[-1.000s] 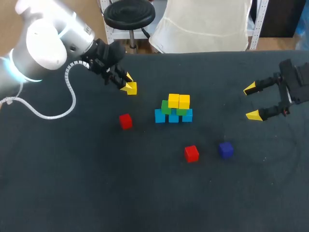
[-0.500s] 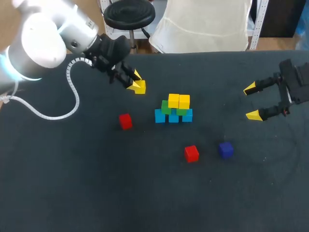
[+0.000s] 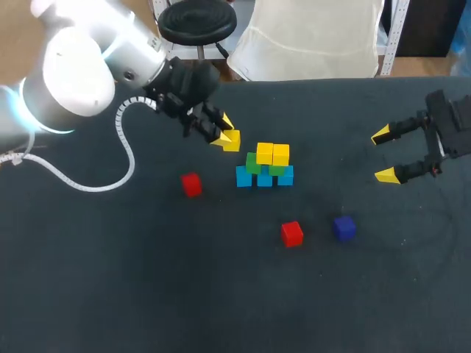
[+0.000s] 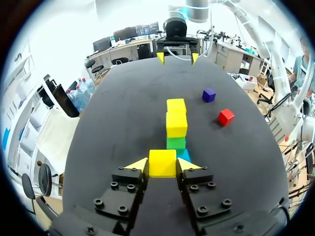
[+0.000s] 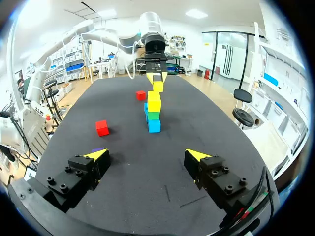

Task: Place the blue cubes, place green cubes on the blue cubes, place the yellow cubes on the green cubes, then place the red cubes on the yellow cubes, and place purple cube on the red cubes.

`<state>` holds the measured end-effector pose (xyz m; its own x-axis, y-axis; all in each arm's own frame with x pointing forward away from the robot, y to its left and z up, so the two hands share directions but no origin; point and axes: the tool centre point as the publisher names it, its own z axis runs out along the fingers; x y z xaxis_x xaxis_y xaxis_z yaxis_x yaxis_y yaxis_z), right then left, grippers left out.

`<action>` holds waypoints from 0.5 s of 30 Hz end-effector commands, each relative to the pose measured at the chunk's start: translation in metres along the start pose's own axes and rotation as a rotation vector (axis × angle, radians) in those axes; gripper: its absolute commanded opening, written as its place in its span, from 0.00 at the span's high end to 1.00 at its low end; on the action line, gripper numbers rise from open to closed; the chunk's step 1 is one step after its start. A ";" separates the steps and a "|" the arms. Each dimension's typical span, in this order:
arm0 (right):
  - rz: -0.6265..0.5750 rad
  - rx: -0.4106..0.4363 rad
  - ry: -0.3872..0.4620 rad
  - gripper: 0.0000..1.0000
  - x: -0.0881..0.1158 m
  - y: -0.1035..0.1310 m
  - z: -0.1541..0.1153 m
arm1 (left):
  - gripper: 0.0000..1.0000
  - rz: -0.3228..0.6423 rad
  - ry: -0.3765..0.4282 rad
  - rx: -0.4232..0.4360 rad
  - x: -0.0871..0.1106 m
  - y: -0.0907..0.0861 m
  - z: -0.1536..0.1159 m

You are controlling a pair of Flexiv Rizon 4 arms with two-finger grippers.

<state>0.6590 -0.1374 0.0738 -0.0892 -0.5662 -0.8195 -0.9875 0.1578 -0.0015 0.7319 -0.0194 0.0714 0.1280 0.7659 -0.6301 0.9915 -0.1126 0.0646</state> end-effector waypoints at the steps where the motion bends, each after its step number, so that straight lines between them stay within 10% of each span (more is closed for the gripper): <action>1: -0.001 -0.002 -0.002 0.00 0.001 -0.001 0.001 | 1.00 0.007 0.002 -0.004 -0.006 -0.007 0.001; 15: -0.001 -0.002 -0.002 0.00 0.001 -0.001 0.001 | 1.00 0.016 0.001 0.012 -0.013 -0.013 0.008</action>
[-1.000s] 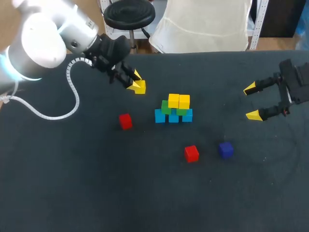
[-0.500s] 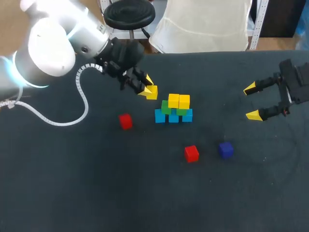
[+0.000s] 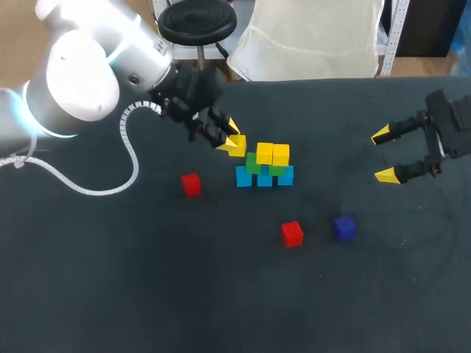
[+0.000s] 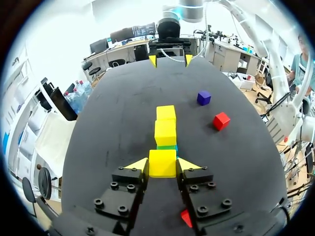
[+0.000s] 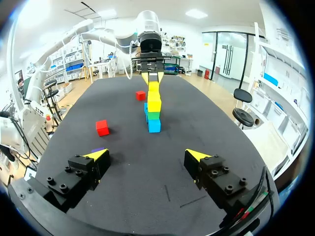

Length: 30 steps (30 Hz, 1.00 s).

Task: Place the blue cubes, place green cubes on the blue cubes, place the yellow cubes on the green cubes, then place the red cubes on the yellow cubes, and place purple cube on the red cubes.

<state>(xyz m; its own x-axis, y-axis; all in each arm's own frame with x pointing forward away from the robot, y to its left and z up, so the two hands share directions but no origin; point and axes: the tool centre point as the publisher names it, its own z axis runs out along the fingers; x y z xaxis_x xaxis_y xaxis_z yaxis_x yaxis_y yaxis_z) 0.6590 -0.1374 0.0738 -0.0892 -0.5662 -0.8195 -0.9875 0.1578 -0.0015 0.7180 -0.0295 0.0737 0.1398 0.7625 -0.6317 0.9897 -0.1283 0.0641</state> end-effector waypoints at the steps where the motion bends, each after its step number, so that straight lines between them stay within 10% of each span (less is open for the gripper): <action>1: -0.001 -0.002 -0.002 0.00 0.001 -0.001 0.001 | 1.00 0.011 0.010 0.003 -0.002 -0.001 0.004; 30: -0.001 -0.002 -0.002 0.00 0.001 -0.001 0.001 | 1.00 0.036 0.000 0.039 -0.014 -0.006 0.018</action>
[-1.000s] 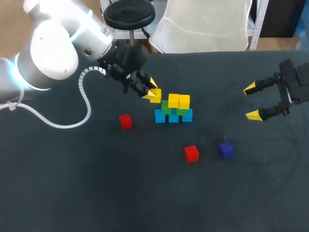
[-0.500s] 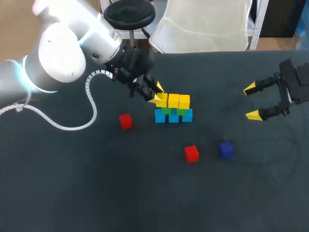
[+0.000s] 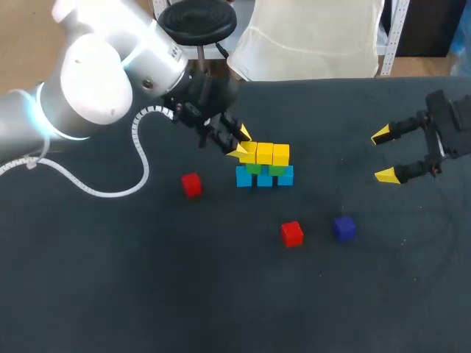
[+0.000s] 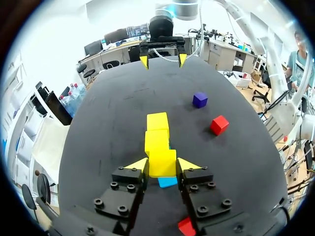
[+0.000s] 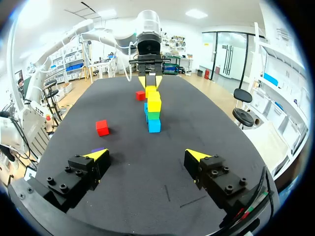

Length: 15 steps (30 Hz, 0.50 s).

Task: Place the blue cubes, place green cubes on the blue cubes, place the yellow cubes on the green cubes, then place the red cubes on the yellow cubes, and place purple cube on the red cubes.

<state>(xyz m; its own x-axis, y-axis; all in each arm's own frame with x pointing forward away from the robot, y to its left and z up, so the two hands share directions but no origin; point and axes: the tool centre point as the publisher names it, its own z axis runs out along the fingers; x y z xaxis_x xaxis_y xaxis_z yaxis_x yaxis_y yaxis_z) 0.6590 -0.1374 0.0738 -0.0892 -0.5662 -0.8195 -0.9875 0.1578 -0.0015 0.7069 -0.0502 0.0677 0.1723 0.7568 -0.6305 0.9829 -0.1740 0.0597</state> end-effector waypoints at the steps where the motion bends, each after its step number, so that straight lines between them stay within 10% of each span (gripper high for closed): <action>1: -0.001 -0.002 -0.002 0.00 0.001 -0.001 0.001 | 1.00 0.003 0.001 0.007 0.000 0.003 0.000; 15: -0.001 -0.002 -0.002 0.00 0.001 -0.001 0.001 | 1.00 0.002 0.006 0.015 0.000 0.003 0.001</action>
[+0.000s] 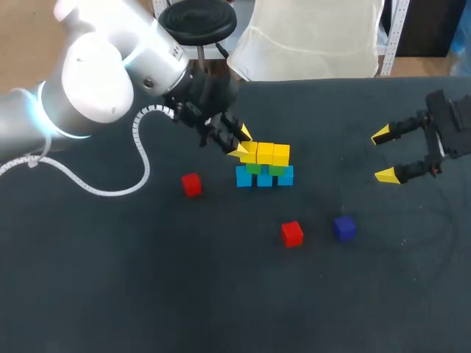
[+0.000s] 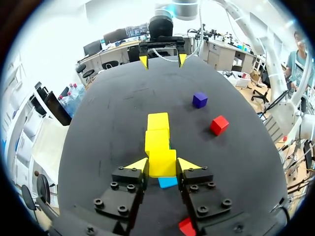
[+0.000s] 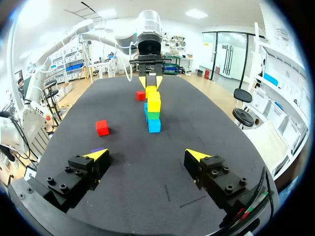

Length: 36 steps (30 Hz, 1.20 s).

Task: Place the blue cubes, place green cubes on the blue cubes, place the yellow cubes on the green cubes, then place the red cubes on the yellow cubes, and place purple cube on the red cubes.

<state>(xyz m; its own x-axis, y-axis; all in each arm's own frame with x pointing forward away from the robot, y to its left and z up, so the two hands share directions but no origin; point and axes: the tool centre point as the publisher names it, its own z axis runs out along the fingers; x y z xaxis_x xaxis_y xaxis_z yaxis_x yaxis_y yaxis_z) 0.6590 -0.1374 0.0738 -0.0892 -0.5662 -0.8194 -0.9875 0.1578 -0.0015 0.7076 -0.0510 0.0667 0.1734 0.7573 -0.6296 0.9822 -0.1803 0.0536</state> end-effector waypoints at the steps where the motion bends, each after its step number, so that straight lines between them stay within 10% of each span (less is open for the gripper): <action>1: -0.001 -0.002 -0.002 0.00 0.001 -0.001 0.001 | 1.00 -0.001 0.005 0.007 0.000 0.002 0.000; 36: -0.001 -0.002 -0.002 0.00 0.001 -0.001 0.001 | 1.00 -0.002 0.006 0.017 0.003 0.007 0.005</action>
<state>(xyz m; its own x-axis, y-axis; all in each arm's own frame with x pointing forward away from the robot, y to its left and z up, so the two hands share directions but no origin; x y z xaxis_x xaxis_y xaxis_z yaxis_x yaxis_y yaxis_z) 0.6590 -0.1374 0.0738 -0.0892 -0.5662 -0.8195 -0.9875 0.1578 -0.0015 0.7126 -0.0530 0.0616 0.1704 0.7603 -0.6268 0.9819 -0.1846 0.0431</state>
